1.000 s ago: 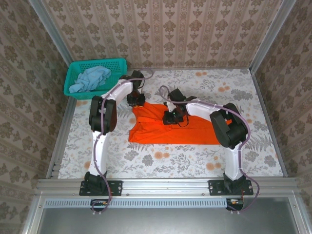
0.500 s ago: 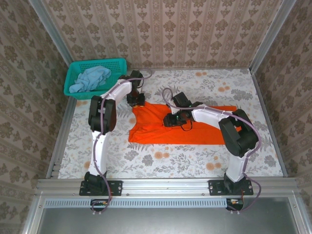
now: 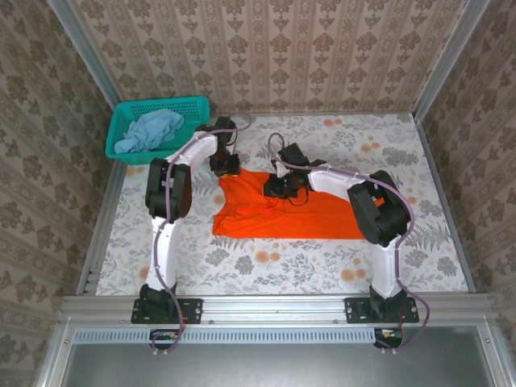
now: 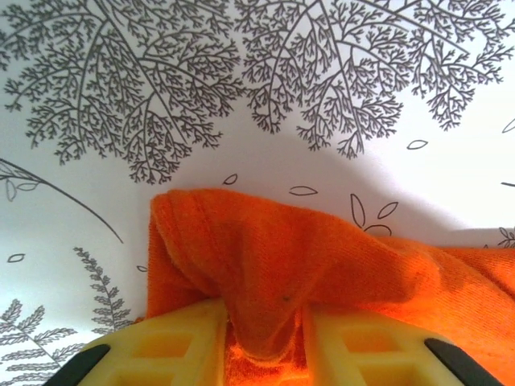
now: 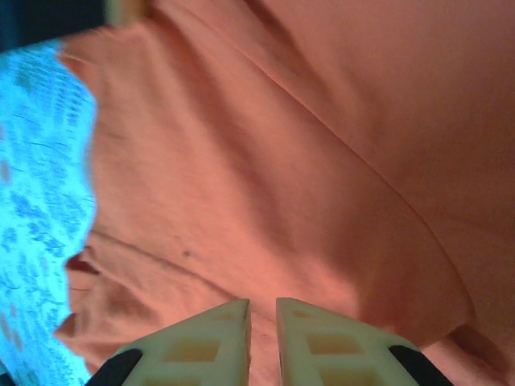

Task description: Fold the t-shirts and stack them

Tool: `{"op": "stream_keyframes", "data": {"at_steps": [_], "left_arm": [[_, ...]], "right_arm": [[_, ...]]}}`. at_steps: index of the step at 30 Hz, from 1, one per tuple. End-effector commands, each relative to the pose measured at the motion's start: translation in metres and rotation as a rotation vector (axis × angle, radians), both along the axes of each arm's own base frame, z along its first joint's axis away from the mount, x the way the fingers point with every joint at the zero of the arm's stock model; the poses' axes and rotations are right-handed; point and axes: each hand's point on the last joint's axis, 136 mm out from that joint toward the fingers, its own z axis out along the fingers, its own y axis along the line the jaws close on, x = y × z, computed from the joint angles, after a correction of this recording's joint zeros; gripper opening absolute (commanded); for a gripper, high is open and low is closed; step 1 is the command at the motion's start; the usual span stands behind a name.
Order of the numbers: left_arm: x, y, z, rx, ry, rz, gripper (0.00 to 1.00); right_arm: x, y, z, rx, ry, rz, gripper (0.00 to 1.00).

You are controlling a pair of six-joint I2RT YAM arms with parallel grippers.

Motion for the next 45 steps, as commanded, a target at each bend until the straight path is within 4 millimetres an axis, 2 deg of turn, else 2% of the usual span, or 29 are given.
{"op": "stream_keyframes", "data": {"at_steps": [1,4,6,10,13,15,16,19,22,27,34,40,45], "left_arm": [[-0.009,0.019,0.001,0.063,0.012,0.004,0.23],[-0.012,0.026,0.004,0.067,-0.005,0.033,0.13],[-0.011,0.026,0.010,0.056,-0.032,0.045,0.13],[-0.008,0.023,0.027,0.026,-0.078,0.057,0.13],[-0.001,0.019,0.047,-0.011,-0.147,0.066,0.19],[0.004,0.016,0.062,-0.033,-0.190,0.072,0.24],[0.007,0.016,0.069,-0.041,-0.209,0.076,0.29],[0.012,0.013,0.079,-0.055,-0.233,0.081,0.43],[0.016,0.011,0.072,-0.052,-0.210,0.071,0.47],[0.018,0.011,0.048,-0.029,-0.148,0.057,0.48],[0.015,0.017,0.025,0.006,-0.090,0.060,0.47],[0.007,0.018,0.014,-0.003,-0.060,0.079,0.46],[0.003,0.023,0.005,-0.009,-0.053,0.094,0.24]], "right_arm": [[-0.021,-0.006,-0.020,-0.038,0.112,0.006,0.17],[-0.024,-0.017,-0.021,-0.035,0.128,-0.019,0.17],[-0.021,-0.022,-0.012,-0.012,0.120,-0.040,0.18],[-0.008,-0.038,0.022,0.050,0.074,-0.110,0.33],[0.005,-0.062,0.048,0.117,0.035,-0.199,0.41],[0.014,-0.087,0.060,0.151,0.018,-0.283,0.42],[0.019,-0.105,0.063,0.160,0.018,-0.345,0.42],[0.024,-0.185,0.051,0.064,0.040,-0.604,0.38],[0.013,-0.256,0.034,-0.041,0.086,-0.807,0.31],[0.006,-0.312,0.020,-0.130,0.131,-0.913,0.28],[0.010,-0.359,0.004,-0.186,0.176,-0.973,0.28],[0.014,-0.381,-0.009,-0.196,0.205,-1.017,0.27],[0.019,-0.385,-0.020,-0.187,0.243,-1.036,0.27]]}}
